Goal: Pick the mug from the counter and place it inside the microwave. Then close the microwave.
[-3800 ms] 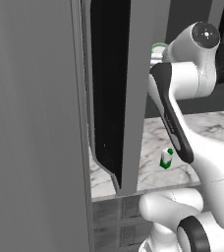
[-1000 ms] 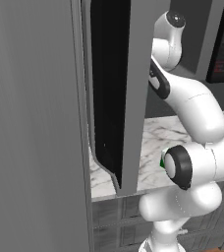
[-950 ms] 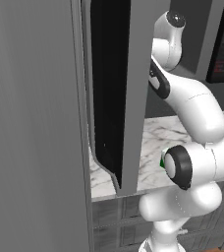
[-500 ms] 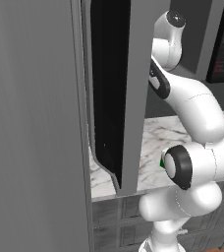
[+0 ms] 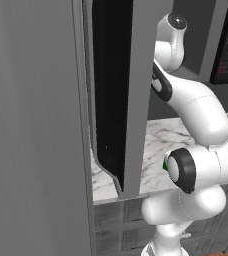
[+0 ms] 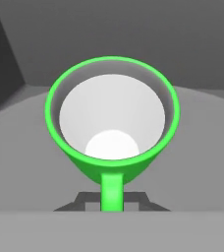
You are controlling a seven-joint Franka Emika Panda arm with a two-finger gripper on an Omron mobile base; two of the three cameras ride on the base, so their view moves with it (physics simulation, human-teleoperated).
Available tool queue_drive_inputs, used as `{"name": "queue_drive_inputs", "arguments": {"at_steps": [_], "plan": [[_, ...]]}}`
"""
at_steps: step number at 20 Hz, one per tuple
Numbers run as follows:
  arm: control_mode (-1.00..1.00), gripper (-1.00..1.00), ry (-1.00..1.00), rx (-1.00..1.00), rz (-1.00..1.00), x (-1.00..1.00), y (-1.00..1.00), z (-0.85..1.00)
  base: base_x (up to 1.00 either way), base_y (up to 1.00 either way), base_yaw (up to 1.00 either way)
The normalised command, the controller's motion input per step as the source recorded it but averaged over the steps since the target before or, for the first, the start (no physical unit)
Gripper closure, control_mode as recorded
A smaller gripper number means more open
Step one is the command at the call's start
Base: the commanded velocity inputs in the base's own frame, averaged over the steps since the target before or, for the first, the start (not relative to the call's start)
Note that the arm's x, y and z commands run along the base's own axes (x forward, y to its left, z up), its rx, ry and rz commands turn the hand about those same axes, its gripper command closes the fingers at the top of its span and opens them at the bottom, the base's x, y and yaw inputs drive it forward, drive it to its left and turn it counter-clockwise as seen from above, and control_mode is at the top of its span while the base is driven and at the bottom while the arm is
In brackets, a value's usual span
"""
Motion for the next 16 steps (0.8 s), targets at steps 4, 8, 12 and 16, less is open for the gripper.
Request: {"name": "queue_drive_inputs", "arguments": {"at_steps": [4, 8, 12, 16], "plan": [[-1.0, 1.0, 0.08, -0.04, 0.0, 0.0, 0.0, -0.18, 0.0, 0.0, 0.0], [-1.0, 1.0, 0.04, -0.01, 0.0, 0.0, 0.0, -0.03, 0.0, 0.0, 0.0], [-1.0, -1.0, 0.0, 0.0, 0.0, 0.0, 0.0, 0.0, 0.0, 0.0, 0.0], [-1.0, -1.0, -0.01, 0.0, 0.0, 0.0, 0.0, 0.0, 0.0, 0.0, 0.0]]}}
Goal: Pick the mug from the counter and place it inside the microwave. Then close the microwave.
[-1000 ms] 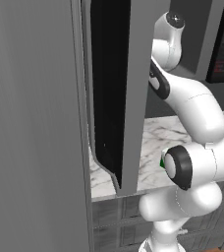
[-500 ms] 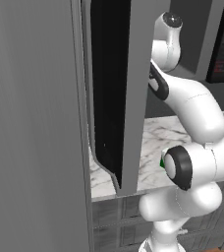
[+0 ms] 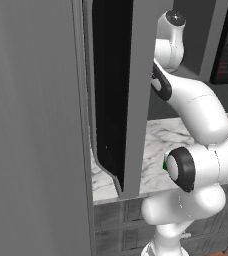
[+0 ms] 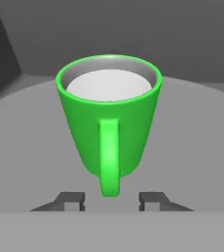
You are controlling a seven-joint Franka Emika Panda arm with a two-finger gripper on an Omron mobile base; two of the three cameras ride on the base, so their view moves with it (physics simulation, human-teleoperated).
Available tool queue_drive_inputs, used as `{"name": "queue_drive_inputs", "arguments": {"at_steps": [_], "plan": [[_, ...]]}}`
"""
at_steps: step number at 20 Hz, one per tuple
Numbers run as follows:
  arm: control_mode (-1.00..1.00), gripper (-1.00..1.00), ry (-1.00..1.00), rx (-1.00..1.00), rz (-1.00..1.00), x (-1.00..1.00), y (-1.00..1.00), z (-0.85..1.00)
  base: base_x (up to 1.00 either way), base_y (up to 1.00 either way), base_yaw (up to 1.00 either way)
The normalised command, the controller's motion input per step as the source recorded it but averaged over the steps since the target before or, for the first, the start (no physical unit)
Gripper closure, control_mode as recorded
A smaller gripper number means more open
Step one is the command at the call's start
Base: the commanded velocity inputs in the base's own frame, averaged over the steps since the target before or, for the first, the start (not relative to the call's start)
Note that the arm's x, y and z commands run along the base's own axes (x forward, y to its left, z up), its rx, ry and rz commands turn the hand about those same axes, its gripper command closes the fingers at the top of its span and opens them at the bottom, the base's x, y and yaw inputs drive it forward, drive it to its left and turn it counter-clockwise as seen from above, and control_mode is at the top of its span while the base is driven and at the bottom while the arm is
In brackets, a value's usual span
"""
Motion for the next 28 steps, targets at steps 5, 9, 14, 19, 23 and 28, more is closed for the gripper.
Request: {"name": "queue_drive_inputs", "arguments": {"at_steps": [5, 9, 14, 19, 23, 28], "plan": [[-1.0, -1.0, 0.0, 0.0, 0.0, 0.0, 0.0, 0.01, 0.0, 0.0, 0.0], [-1.0, -1.0, -0.04, 0.0, 0.0, -0.14, 0.0, 0.02, 0.0, 0.0, 0.0], [-1.0, -1.0, -0.13, 0.0, 0.0, -0.68, 0.0, 0.18, 0.0, 0.0, 0.0], [-1.0, -1.0, -0.12, 0.0, 0.0, -0.76, 0.0, 0.24, 0.0, 0.0, 0.0], [-1.0, -1.0, -0.12, 0.0, 0.0, -0.77, 0.0, 0.08, 0.0, 0.0, 0.0], [-1.0, -1.0, -0.16, 0.0, 0.0, -0.68, 0.01, 0.0, 0.0, 0.0, 0.0]]}}
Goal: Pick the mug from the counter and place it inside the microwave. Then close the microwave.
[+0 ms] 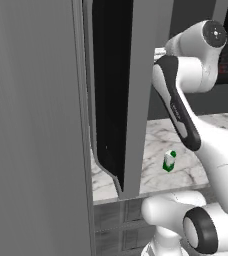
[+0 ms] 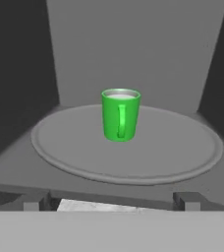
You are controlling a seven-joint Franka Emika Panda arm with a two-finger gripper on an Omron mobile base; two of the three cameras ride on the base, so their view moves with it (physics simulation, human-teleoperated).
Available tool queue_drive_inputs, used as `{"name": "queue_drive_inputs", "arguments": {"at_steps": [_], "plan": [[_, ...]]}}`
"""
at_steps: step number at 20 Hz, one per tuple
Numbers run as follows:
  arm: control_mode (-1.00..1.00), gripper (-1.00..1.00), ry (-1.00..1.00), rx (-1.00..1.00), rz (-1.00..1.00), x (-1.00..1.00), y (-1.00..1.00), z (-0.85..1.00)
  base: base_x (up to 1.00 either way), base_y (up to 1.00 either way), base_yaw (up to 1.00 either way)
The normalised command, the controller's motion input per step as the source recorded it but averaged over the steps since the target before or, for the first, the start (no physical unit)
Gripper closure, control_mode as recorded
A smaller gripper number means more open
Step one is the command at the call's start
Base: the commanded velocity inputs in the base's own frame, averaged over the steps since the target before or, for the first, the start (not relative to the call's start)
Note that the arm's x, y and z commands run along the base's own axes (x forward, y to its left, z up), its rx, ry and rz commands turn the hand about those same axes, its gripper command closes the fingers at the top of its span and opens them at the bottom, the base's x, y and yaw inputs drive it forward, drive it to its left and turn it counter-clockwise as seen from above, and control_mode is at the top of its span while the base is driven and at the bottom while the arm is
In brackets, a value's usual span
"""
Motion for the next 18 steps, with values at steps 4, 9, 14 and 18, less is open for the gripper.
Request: {"name": "queue_drive_inputs", "arguments": {"at_steps": [4, 9, 14, 18], "plan": [[-1.0, -1.0, -0.15, -0.02, 0.0, -0.57, 0.01, 0.02, 0.0, 0.0, 0.0], [-1.0, -1.0, -0.06, -0.03, -0.01, -0.16, 0.08, 0.02, 0.0, 0.0, 0.0], [-1.0, -1.0, -0.08, -0.05, -0.06, -0.11, 0.12, 0.09, 0.0, 0.0, 0.0], [-1.0, -1.0, 0.0, -0.02, -0.06, -0.49, 0.07, 0.36, 0.0, 0.0, 0.0]]}}
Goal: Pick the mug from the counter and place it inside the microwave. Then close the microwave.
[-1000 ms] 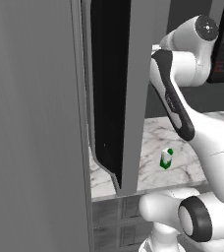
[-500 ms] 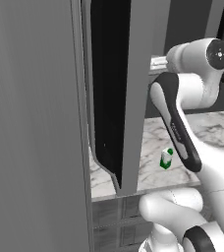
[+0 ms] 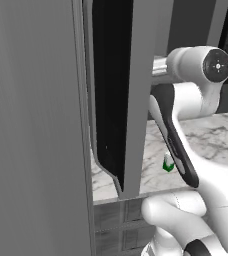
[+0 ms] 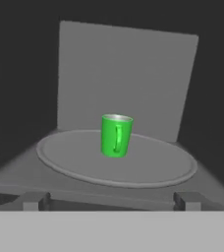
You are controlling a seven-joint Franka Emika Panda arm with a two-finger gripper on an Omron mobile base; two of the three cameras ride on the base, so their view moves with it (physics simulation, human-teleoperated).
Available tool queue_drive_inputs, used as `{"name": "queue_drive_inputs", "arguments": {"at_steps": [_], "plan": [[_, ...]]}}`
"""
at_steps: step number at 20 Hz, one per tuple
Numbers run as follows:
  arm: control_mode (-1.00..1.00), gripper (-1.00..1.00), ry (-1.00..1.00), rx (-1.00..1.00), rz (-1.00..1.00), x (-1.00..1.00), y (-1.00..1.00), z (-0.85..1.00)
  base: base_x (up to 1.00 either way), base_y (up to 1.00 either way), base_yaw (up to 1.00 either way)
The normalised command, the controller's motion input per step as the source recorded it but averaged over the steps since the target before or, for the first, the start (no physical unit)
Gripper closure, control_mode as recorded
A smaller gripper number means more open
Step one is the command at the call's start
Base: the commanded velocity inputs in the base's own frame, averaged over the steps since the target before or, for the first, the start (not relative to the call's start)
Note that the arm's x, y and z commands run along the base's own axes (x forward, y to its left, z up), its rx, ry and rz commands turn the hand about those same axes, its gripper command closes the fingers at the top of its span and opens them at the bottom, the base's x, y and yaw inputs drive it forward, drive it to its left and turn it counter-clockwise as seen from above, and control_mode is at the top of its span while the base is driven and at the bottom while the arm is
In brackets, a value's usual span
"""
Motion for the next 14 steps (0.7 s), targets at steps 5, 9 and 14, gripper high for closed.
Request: {"name": "queue_drive_inputs", "arguments": {"at_steps": [5, 9, 14], "plan": [[-1.0, -1.0, 0.0, 0.0, -0.03, -0.61, 0.01, 0.43, 0.0, 0.0, 0.0], [-1.0, -1.0, 0.0, 0.0, 0.0, -0.47, 0.0, 0.28, 0.0, 0.0, 0.0], [-1.0, -1.0, -0.02, 0.0, -0.01, -0.38, 0.0, 0.11, 0.0, 0.0, 0.0]]}}
